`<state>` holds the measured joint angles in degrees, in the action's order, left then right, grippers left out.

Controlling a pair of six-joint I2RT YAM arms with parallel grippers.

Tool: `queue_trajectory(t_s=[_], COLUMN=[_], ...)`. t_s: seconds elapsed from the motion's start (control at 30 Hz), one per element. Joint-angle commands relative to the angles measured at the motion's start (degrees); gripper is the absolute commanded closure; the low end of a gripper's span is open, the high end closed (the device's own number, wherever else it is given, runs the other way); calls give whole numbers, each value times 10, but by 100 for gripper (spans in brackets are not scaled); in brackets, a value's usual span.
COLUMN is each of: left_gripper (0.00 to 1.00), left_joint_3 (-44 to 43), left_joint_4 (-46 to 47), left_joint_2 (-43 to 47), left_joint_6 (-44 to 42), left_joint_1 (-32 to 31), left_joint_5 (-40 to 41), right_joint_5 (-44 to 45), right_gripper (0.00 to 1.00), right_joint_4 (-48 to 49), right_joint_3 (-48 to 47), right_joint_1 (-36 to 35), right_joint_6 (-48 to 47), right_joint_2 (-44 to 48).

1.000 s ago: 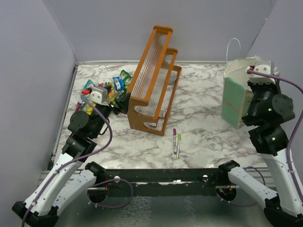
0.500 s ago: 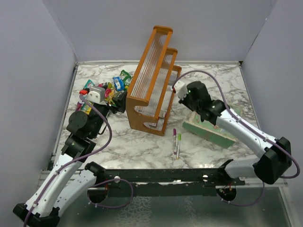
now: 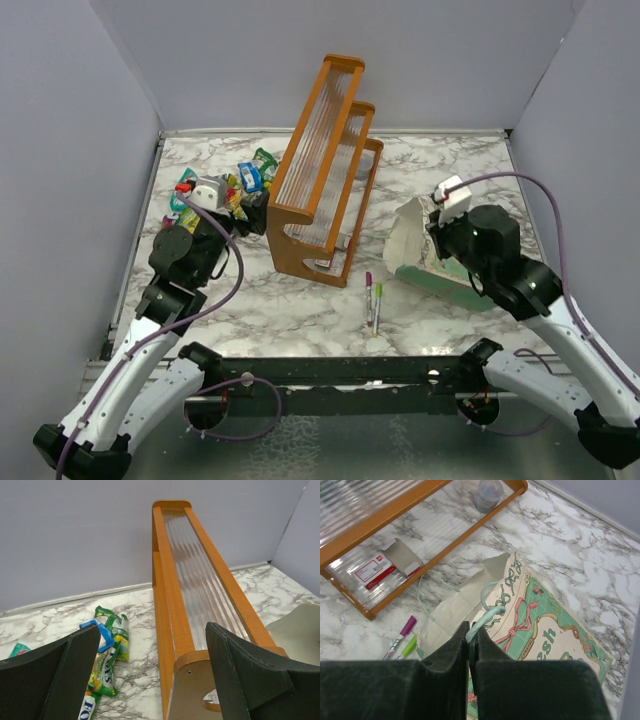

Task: Take the snacks out of the paper bag
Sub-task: Adjust the paper bag at the center of the board.

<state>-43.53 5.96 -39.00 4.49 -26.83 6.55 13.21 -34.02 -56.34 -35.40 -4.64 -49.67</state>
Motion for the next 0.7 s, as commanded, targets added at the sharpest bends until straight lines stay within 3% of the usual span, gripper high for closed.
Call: queue_trajectory(t_s=[0.0, 0.1, 0.17, 0.33, 0.53, 0.67], left_gripper=[11, 11, 11, 11, 14, 16], left_joint_3=[-16, -32, -44, -52, 13, 68], left_joint_4=[9, 8, 6, -3, 71, 171], left_joint_2=[14, 23, 26, 48, 68, 81], left_joint_6=[28, 44, 49, 66, 156, 239], left_joint_1=[1, 1, -3, -10, -21, -23], left_joint_5=[-56, -128, -164, -237, -354, -384], right_joint_5=[-84, -241, -295, -258, -285, -283], right_gripper=[98, 98, 98, 98, 98, 98], right_joint_4=[-71, -112, -165, -272, -262, -264], right_joint_3=[-18, -32, -36, 30, 56, 90], right_joint_1=[2, 2, 2, 2, 2, 2], right_joint_6=[-29, -131, -204, -340, -378, -387], right_joint_2=[83, 124, 138, 191, 276, 355])
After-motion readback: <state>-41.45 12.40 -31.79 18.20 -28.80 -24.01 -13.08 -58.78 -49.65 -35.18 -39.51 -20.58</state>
